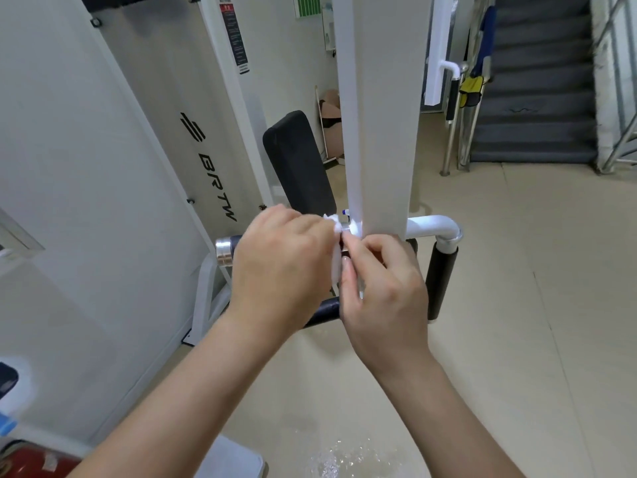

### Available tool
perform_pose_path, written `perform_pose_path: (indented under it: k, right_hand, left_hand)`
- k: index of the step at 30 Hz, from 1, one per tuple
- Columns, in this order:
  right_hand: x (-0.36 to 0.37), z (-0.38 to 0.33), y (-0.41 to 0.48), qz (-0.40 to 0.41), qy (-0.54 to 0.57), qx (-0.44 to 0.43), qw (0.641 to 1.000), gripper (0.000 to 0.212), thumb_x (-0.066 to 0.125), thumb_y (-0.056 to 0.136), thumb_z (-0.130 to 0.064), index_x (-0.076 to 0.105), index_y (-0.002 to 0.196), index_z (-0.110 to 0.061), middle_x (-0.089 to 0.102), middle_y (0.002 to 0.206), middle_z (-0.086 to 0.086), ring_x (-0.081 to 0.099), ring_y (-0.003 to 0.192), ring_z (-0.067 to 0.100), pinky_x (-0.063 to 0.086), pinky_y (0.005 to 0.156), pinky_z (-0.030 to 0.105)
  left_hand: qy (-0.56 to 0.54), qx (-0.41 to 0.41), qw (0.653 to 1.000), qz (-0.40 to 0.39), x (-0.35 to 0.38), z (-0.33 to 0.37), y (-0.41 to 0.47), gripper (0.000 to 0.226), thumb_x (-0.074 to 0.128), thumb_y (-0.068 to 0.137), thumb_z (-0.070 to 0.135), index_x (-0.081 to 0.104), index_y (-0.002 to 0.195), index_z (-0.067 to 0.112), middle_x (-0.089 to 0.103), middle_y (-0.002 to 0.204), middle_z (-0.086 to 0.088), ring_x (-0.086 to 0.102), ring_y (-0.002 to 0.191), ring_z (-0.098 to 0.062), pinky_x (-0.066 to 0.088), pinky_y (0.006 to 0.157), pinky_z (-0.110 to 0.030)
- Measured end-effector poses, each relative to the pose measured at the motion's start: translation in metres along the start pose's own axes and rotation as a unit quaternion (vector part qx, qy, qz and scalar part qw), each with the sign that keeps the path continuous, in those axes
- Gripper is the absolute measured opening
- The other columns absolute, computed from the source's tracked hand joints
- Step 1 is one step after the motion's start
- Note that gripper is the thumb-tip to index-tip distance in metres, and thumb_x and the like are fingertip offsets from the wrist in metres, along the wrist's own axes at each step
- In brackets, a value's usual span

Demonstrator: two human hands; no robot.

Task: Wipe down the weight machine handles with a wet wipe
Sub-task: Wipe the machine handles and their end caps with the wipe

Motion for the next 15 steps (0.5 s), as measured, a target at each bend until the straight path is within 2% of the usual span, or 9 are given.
perform_pose_path:
  k: [2,3,4,5,6,8,9,12,15]
  right_hand:
    - [0.005,-0.001,-0.002,-0.015,0.001,0.005,1.0,0.034,0.054,0.084,-0.006,0.067,0.116,-0.004,0.056,0.082,0.007,0.054,0.077,0.027,0.044,0.071,0.031]
    - [0.005,-0.001,-0.001,-0.021,0.003,0.006,1.0,0.036,0.053,0.083,-0.007,0.066,0.116,-0.004,0.056,0.083,0.007,0.054,0.077,0.027,0.044,0.071,0.03]
    - [0.005,-0.001,0.0,-0.023,0.005,0.007,1.0,0.035,0.053,0.084,-0.008,0.066,0.116,-0.004,0.056,0.082,0.006,0.054,0.076,0.026,0.043,0.07,0.03]
    - [0.005,0.0,0.001,-0.026,0.005,0.007,1.0,0.034,0.054,0.084,-0.008,0.066,0.116,-0.005,0.056,0.081,0.006,0.054,0.076,0.026,0.044,0.069,0.031]
    - [0.005,0.0,0.002,-0.03,0.003,0.008,1.0,0.034,0.055,0.084,-0.008,0.065,0.117,-0.005,0.055,0.08,0.006,0.053,0.075,0.026,0.044,0.068,0.032]
    - [0.006,-0.001,0.003,-0.043,-0.008,0.007,0.999,0.038,0.054,0.085,-0.009,0.063,0.122,-0.008,0.053,0.081,0.005,0.052,0.075,0.025,0.044,0.067,0.031]
    - [0.007,-0.003,0.002,-0.048,-0.013,0.005,0.999,0.04,0.051,0.086,-0.01,0.061,0.125,-0.008,0.053,0.082,0.005,0.052,0.076,0.025,0.043,0.068,0.031]
    - [0.008,-0.004,0.002,-0.059,-0.02,0.005,0.998,0.043,0.042,0.087,-0.013,0.059,0.126,-0.007,0.055,0.086,0.006,0.053,0.078,0.026,0.043,0.071,0.031]
    - [0.009,-0.001,0.005,-0.068,-0.022,0.004,0.997,0.042,0.044,0.086,-0.013,0.06,0.123,-0.003,0.057,0.085,0.007,0.053,0.078,0.029,0.041,0.072,0.032]
  left_hand:
    - [0.012,-0.057,0.998,-0.018,-0.001,-0.006,0.02,0.043,0.064,0.081,0.008,0.039,0.048,0.016,0.038,0.04,-0.003,0.036,0.042,-0.028,0.034,0.048,-0.031]
    - [0.01,-0.068,0.998,-0.01,-0.001,-0.009,0.021,0.045,0.065,0.082,0.008,0.038,0.046,0.015,0.036,0.039,-0.003,0.034,0.04,-0.027,0.031,0.047,-0.029]
    - [-0.001,-0.062,0.998,0.0,0.0,-0.012,0.016,0.042,0.063,0.084,0.009,0.043,0.048,0.014,0.041,0.041,-0.004,0.038,0.042,-0.027,0.035,0.049,-0.031]
    - [-0.016,-0.045,0.999,0.01,0.002,-0.012,0.005,0.035,0.06,0.088,0.01,0.054,0.054,0.012,0.053,0.049,-0.004,0.049,0.049,-0.028,0.043,0.056,-0.036]
    - [-0.017,-0.02,0.999,0.021,0.002,-0.009,-0.008,0.026,0.057,0.092,0.012,0.066,0.067,0.011,0.066,0.065,-0.004,0.061,0.063,-0.027,0.049,0.07,-0.04]
    - [0.007,0.021,0.999,0.05,0.0,-0.002,-0.024,0.015,0.059,0.093,0.014,0.073,0.09,0.009,0.073,0.092,-0.003,0.069,0.088,-0.024,0.048,0.092,-0.041]
    - [0.026,0.025,0.998,0.048,0.001,0.0,-0.023,0.016,0.058,0.094,0.016,0.072,0.092,0.009,0.073,0.092,-0.003,0.068,0.089,-0.023,0.047,0.095,-0.04]
    - [0.101,0.01,0.995,-0.004,0.009,0.001,-0.005,0.032,0.044,0.1,0.026,0.065,0.079,0.013,0.064,0.071,-0.002,0.062,0.069,-0.023,0.044,0.094,-0.037]
    - [0.087,-0.033,0.988,-0.124,0.017,-0.007,0.013,0.045,0.03,0.102,0.032,0.053,0.065,0.019,0.05,0.057,0.004,0.051,0.056,-0.023,0.045,0.077,-0.03]
Point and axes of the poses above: each hand's wrist, its own y-axis towards the middle knuckle, its own x-axis out of the palm, z = x × y, the point moved 7 cm from there along y, towards the middle knuckle
